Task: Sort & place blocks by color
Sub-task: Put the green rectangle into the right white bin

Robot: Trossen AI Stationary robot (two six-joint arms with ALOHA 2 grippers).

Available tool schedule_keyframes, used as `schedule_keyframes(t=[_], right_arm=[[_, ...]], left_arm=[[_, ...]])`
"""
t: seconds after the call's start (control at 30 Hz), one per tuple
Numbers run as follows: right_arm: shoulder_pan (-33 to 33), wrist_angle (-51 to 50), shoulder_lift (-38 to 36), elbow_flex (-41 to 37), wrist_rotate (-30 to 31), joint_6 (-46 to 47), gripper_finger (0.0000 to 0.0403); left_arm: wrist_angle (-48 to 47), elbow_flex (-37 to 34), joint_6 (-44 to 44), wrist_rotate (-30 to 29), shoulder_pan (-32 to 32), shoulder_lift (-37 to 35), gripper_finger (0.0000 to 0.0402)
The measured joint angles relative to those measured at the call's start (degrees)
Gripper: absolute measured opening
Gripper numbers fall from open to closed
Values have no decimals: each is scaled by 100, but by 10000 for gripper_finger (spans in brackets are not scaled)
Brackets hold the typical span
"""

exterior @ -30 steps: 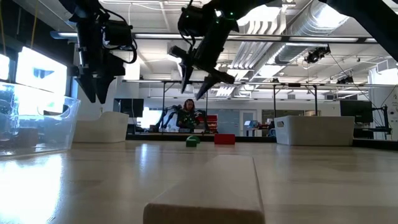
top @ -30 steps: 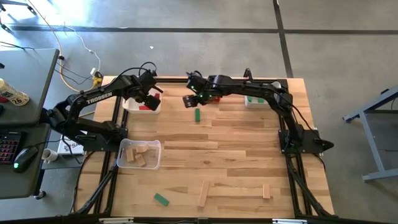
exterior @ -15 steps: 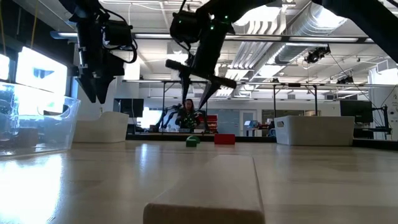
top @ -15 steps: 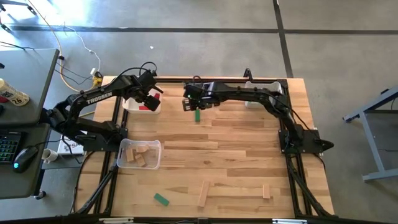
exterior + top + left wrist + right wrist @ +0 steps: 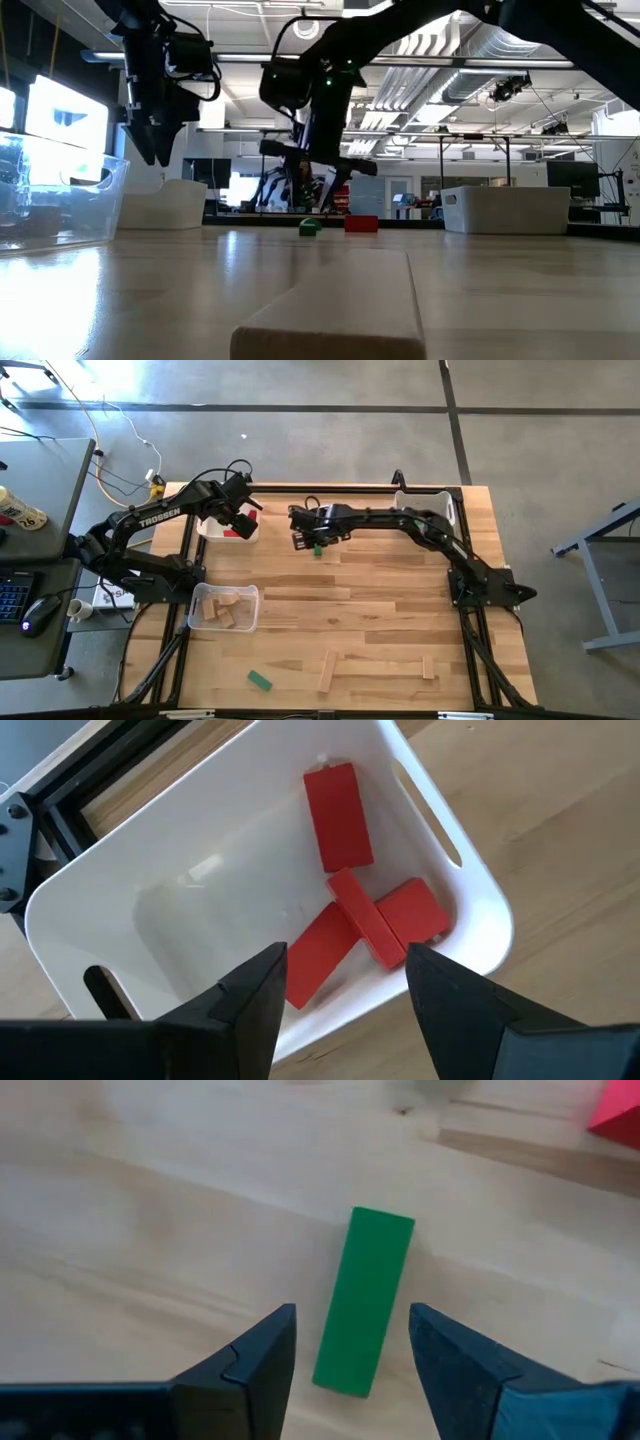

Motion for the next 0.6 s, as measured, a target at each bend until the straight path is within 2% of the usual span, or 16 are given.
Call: schedule_keyframes(t=[0.3, 0.6], right_arm=[[-2, 56, 252, 0, -22, -13, 153], [-2, 219, 422, 8, -80, 38, 150]], left_arm=[[-1, 0, 0, 17, 0, 0, 191], [9, 0, 0, 20, -2, 0, 189]])
